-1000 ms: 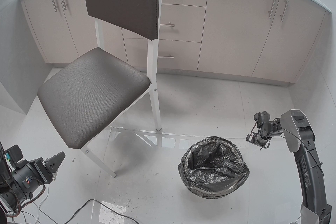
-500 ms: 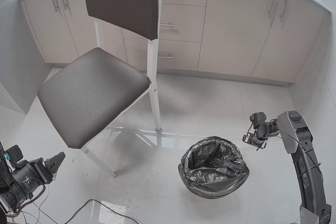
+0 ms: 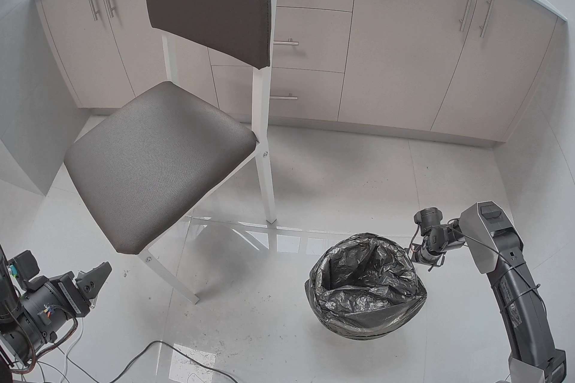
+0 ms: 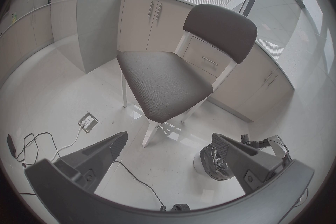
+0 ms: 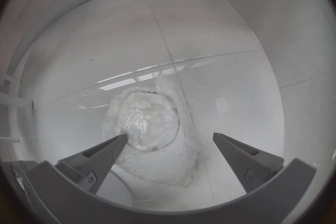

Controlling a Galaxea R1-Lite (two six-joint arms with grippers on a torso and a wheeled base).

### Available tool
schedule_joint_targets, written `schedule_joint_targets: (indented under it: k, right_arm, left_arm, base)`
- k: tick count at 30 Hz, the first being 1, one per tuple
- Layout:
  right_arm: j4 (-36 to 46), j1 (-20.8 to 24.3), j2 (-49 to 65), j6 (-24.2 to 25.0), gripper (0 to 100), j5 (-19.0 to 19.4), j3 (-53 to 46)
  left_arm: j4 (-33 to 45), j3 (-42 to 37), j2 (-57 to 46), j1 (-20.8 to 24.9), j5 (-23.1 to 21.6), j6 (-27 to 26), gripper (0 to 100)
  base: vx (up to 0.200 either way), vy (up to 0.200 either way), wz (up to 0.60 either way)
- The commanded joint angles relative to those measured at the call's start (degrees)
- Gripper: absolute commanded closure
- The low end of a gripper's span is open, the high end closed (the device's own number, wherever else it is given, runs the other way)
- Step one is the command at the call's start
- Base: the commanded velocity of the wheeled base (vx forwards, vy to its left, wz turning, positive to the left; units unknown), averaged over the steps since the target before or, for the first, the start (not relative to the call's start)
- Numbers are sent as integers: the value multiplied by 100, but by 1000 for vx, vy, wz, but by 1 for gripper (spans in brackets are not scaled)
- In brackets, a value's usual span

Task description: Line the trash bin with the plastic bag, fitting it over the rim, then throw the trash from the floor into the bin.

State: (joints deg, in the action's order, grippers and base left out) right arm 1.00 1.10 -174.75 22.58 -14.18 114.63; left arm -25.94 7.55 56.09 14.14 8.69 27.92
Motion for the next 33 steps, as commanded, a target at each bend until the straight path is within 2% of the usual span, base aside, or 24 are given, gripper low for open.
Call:
schedule_joint_targets:
  k: [1,18,21,23,27,33]
  right_arm:
    - [-100,22,-173,-43,100,-6,-4]
    - [-170,13,-77,-69,100,-76,-4]
    - [-161,-4,143,-104,100,-331,-4]
    - [-47,-48,460,-140,100,-507,-4]
    - [515,-75,881,-342,100,-472,-4]
    - [823,-57,1470,-438,100,-525,-4]
  left_arm:
    - [1,-16,7,10,1,3,0]
    - [-7,-69,7,150,1,21,0]
    - [-7,-60,-1,150,1,21,0]
    - [-7,-51,-1,142,1,21,0]
    - [-7,-60,-10,142,1,21,0]
    - [1,-69,-1,150,10,30,0]
  base:
    - [0,0,0]
    - [0,0,0]
    - [0,0,0]
    - [0,0,0]
    - [0,0,0]
    - [0,0,0]
